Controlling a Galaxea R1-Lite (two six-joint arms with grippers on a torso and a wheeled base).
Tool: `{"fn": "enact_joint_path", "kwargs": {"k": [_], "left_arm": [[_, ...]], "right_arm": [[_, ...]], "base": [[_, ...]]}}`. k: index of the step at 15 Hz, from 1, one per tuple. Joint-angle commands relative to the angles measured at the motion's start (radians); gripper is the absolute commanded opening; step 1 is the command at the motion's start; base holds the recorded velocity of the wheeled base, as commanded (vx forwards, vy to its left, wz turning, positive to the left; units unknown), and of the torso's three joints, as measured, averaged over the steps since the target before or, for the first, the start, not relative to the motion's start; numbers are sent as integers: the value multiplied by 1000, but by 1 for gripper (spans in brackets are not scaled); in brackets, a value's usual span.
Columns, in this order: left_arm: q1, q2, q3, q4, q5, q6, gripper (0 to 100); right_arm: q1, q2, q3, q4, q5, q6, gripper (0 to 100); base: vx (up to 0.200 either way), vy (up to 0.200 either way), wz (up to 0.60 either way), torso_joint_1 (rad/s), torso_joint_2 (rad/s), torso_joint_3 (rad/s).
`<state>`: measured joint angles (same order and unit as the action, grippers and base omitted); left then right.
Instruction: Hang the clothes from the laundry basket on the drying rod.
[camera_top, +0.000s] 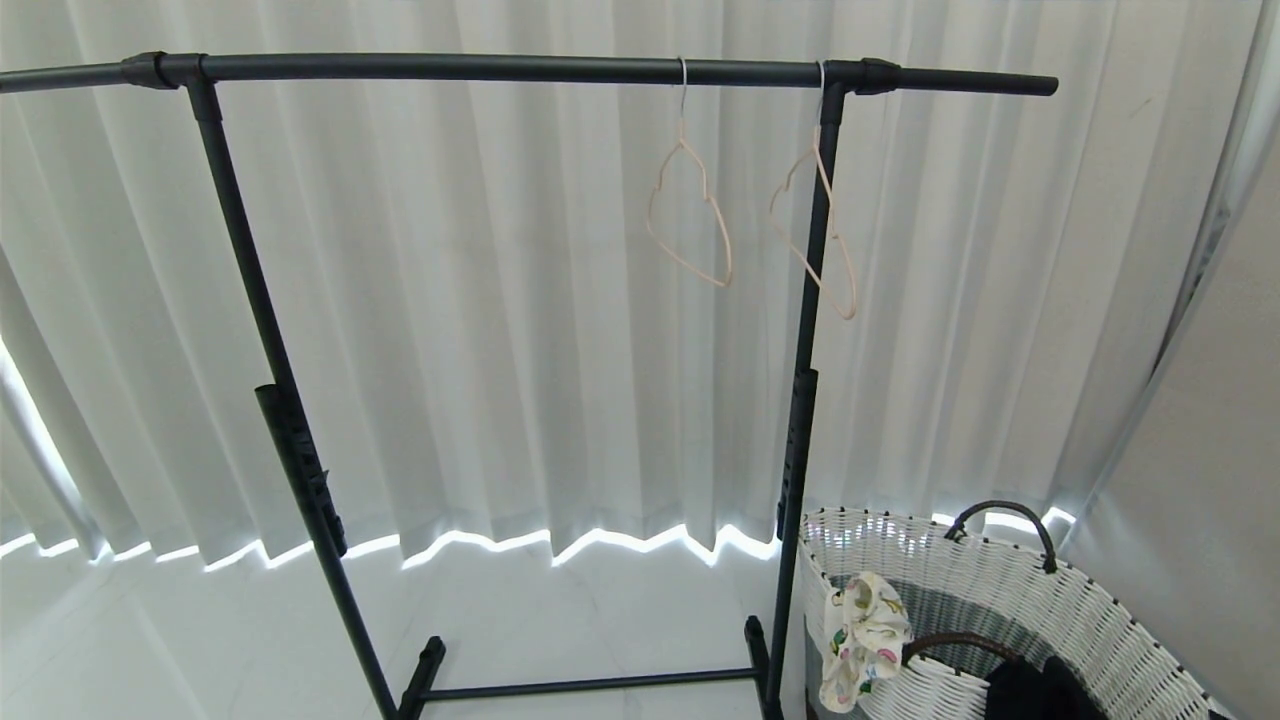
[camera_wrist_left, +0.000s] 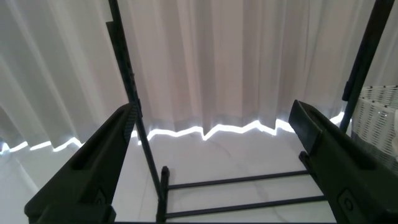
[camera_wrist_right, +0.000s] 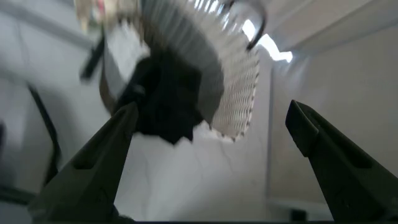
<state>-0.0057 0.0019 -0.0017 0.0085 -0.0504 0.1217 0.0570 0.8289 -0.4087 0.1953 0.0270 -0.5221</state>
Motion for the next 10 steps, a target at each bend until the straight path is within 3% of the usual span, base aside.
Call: {"fn": "enact_joint_path", "kwargs": {"k": [1,5,10], "left_arm": [[0,1,0,1,0,-1,100],[0,1,0,1,0,-1,100],[0,1,0,1,0,-1,100]], "right_arm": [[-2,464,-44,-30,-53,-170,100],[0,719,-44,-194,-59,-179,100],[1,894,-50,-343,-96,-180,100]], "base": [[0,0,0,0,0,0],[0,0,0,0,0,0],[0,0,0,0,0,0]]}}
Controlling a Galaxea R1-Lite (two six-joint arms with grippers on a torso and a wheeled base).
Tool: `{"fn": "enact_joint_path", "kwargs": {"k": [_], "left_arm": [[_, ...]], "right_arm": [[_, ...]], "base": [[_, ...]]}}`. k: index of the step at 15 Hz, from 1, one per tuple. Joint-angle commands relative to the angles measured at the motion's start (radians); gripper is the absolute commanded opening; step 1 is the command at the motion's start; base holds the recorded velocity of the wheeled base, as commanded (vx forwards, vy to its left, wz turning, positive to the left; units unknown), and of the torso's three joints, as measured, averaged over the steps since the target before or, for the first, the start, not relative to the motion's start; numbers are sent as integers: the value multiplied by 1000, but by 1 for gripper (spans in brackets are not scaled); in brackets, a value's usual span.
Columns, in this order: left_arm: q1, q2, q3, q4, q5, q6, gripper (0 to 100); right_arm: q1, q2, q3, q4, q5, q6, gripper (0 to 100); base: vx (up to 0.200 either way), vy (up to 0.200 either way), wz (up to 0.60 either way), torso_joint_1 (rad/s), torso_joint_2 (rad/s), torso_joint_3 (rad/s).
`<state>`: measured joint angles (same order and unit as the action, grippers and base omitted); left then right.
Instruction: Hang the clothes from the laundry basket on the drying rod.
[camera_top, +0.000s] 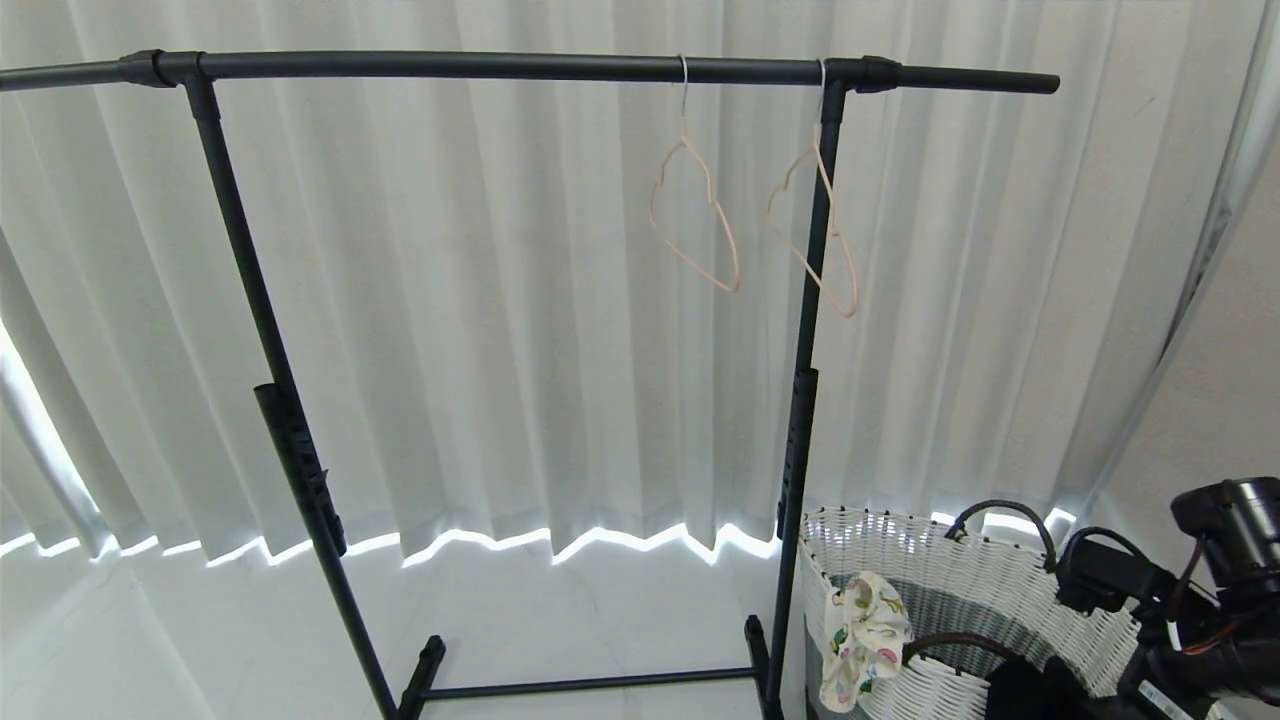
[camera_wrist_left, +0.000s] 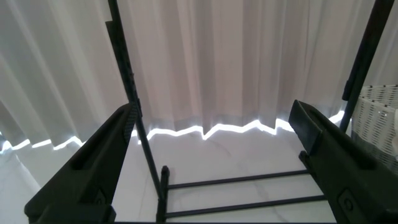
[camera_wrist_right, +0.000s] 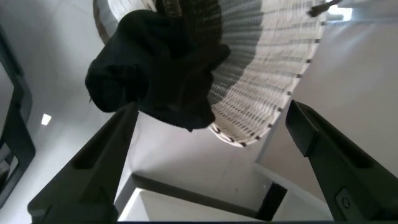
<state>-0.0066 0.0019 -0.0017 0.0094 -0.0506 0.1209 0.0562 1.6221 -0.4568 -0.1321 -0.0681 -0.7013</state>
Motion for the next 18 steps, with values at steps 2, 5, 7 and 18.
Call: {"fn": "enact_joint_path", "kwargs": {"k": [2,5,7,18], "left_arm": [[0,1,0,-2,0,0,100],[0,1,0,0,0,0,100],[0,1,0,0,0,0,100],[0,1,0,-2,0,2,100]], "right_arm": [[1,150,-2,-57,-1,-1,100],[1,191,-2,-115,-6,-1,100],[-1,220,-2,-158,-10,-1,100],[-18,174,24,-225,-33,3,0]], "base": [[0,0,0,0,0,0],[0,0,0,0,0,0],[0,0,0,0,0,0],[0,0,0,0,0,0]]}}
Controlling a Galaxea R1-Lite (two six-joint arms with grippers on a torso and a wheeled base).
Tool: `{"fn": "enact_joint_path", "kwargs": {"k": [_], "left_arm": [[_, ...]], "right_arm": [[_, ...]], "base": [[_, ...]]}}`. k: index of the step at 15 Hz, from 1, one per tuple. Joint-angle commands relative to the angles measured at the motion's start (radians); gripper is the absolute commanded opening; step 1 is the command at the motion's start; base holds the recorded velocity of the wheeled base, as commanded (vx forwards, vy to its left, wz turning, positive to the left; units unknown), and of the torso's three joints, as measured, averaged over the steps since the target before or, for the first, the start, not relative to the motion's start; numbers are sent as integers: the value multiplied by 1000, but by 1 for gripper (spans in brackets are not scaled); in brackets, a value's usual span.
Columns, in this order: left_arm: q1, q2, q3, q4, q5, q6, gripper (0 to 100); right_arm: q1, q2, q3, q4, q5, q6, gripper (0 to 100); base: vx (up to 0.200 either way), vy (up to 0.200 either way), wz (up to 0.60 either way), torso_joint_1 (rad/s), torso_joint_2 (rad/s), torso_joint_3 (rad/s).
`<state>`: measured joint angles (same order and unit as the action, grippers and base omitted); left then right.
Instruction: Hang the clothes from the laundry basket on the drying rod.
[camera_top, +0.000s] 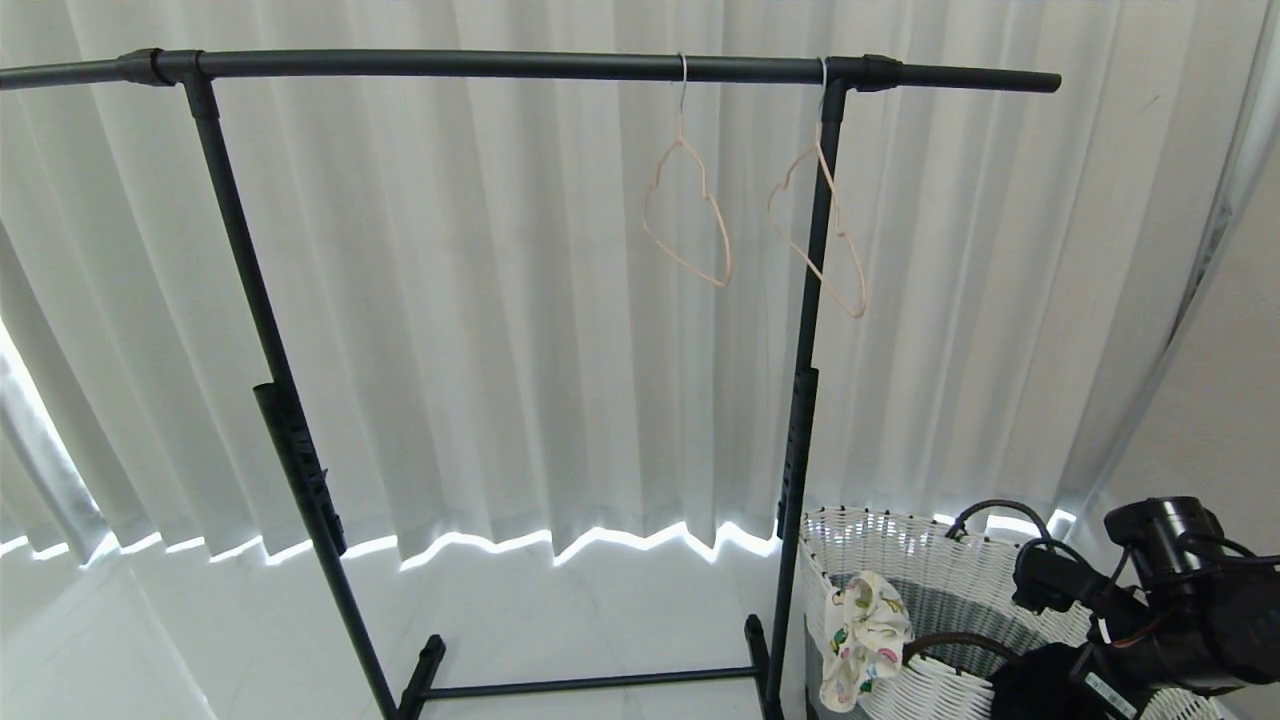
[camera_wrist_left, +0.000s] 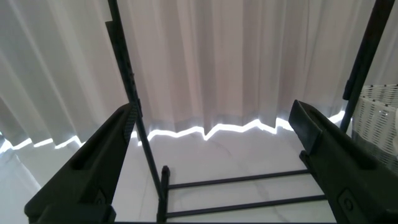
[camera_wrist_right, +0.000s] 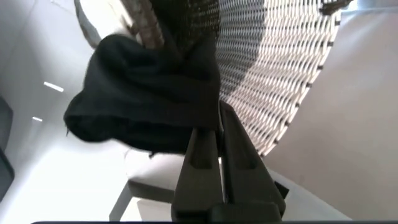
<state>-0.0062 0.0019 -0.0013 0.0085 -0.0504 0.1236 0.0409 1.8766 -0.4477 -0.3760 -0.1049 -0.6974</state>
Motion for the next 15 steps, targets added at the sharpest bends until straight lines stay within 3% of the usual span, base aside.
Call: {"fn": "enact_joint_path", "kwargs": {"k": [1,2,5,6,7,11,15], "left_arm": [[0,1,0,1,0,1,100],[0,1,0,-1,0,1,100],[0,1,0,-1,0,1,100],[0,1,0,-1,0,1,100],[0,1,0,1,0,1,100],[0,1,0,1,0,2,100],[0,1,0,1,0,2,100]], "right_arm": [[-1,-151,20,68,5,-2,0],[1,-257,3,173,7,-2,0],[10,-494,-203,583,14,6,0],[33,-582,-329,784,27,59,0],[56,-629,-387,867,27,108,0],[100,-761,-471,1000,21,145,0],[131,-775,-525,1013,19,144,0]], "base": [[0,0,0,0,0,0],[0,0,0,0,0,0],[0,0,0,0,0,0],[0,0,0,0,0,0],[0,0,0,0,0,0],[0,0,0,0,0,0],[-200,0,0,2,-2,4]]}}
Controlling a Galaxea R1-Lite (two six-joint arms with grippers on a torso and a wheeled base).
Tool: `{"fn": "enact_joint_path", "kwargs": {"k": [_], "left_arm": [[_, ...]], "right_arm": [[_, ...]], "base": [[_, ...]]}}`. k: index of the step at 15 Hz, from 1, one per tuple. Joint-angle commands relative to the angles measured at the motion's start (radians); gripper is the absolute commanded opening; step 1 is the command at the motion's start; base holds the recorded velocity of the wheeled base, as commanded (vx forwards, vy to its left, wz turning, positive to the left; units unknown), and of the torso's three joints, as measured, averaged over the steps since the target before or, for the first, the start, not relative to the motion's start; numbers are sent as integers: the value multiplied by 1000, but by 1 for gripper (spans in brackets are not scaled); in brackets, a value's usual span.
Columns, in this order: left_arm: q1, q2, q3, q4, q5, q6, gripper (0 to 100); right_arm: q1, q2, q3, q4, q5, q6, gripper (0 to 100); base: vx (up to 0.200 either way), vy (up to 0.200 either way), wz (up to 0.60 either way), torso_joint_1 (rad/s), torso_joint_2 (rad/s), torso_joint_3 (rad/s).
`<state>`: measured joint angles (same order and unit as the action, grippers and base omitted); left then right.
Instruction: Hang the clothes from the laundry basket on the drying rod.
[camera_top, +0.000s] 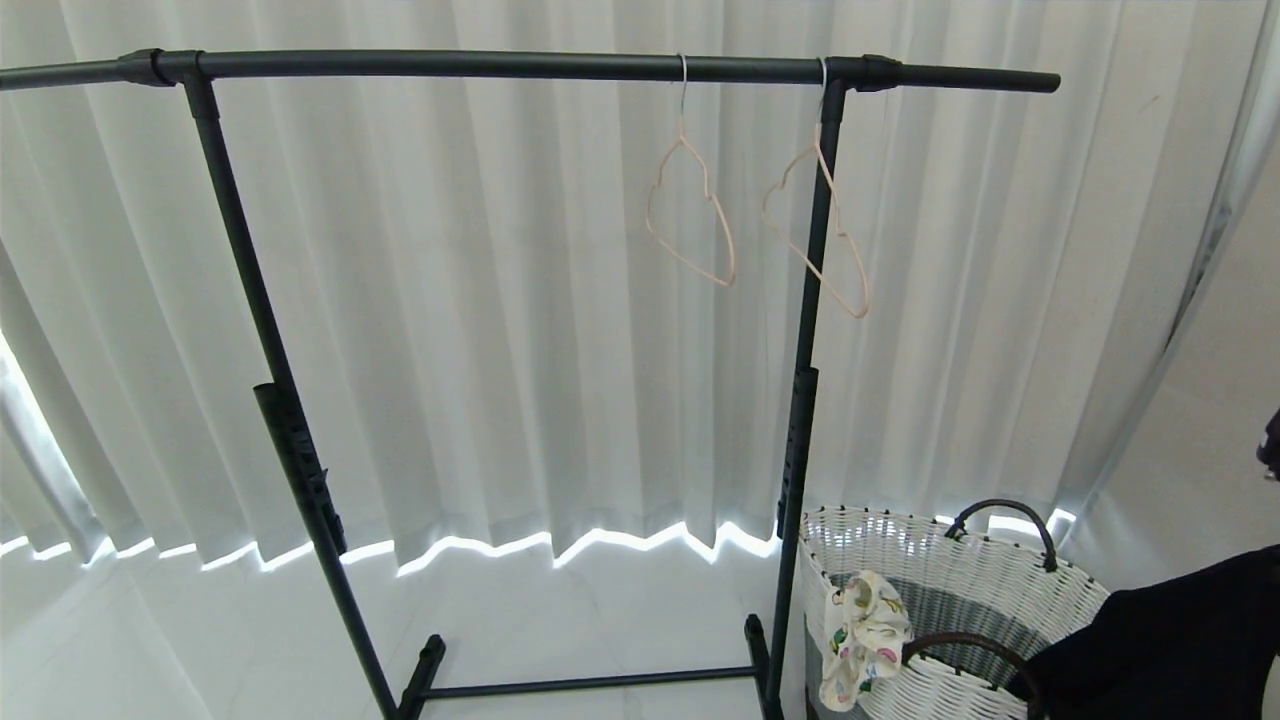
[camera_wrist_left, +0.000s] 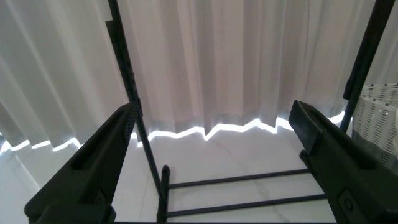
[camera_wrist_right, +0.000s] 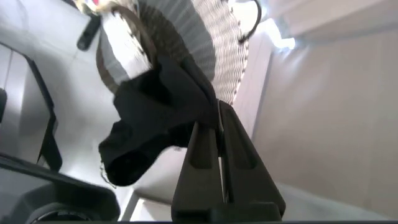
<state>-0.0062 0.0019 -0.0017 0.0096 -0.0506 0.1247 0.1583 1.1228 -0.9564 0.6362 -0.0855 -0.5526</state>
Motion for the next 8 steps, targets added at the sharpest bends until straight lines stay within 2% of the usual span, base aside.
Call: {"fn": "enact_joint_path", "kwargs": {"k": [1,4,6,8], "left_arm": [[0,1,0,-2,0,0,100],[0,1,0,0,0,-2,100],[0,1,0,0,0,-3,100],[0,1,0,0,0,0,100]], "right_arm": [[40,-18,-21,-1,0,-1,0],[110,-4,-38,7,-2,-1,0],[147,19,-102,54,0,-1,0],[165,38,-145,82,0,0,0]], "base": [[-200,0,0,7,7,-2],[-200,0,0,1,-1,4],[-200,0,0,5,5,5],[0,0,0,0,0,0]]}}
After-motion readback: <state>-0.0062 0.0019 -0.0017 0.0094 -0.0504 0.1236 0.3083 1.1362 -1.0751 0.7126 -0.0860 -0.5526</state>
